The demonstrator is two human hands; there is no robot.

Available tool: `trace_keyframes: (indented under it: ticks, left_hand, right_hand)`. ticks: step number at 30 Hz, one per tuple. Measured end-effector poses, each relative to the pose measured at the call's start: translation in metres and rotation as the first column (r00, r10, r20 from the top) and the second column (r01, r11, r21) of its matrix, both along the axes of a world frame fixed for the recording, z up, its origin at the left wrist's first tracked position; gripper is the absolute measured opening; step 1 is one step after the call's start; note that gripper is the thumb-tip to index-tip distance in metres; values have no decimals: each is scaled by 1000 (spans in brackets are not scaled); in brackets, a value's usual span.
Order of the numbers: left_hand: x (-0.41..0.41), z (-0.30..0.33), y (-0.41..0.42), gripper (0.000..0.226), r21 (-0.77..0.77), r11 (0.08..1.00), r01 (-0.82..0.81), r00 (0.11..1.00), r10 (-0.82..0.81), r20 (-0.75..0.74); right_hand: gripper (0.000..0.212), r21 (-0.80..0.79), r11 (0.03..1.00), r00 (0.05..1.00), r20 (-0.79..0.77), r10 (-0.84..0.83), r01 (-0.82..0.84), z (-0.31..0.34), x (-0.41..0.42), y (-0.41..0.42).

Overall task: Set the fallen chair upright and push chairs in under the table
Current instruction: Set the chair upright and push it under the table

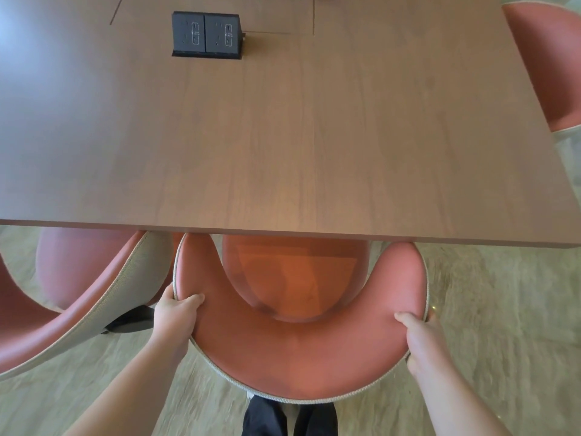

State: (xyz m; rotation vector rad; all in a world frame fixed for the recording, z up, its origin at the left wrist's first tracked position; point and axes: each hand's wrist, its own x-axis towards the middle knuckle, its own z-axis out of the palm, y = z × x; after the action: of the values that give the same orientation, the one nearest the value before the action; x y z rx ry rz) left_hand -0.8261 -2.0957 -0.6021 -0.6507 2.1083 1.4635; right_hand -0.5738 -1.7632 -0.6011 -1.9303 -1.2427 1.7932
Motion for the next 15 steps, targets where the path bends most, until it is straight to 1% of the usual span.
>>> trace_keyframes:
  ticks: [15]
  left_hand:
    - [-14,-9,3,30,-34,999,7,1000,-7,5]
  right_hand:
    - [30,2,1000,1000,12,5,-5,-11,-15,5]
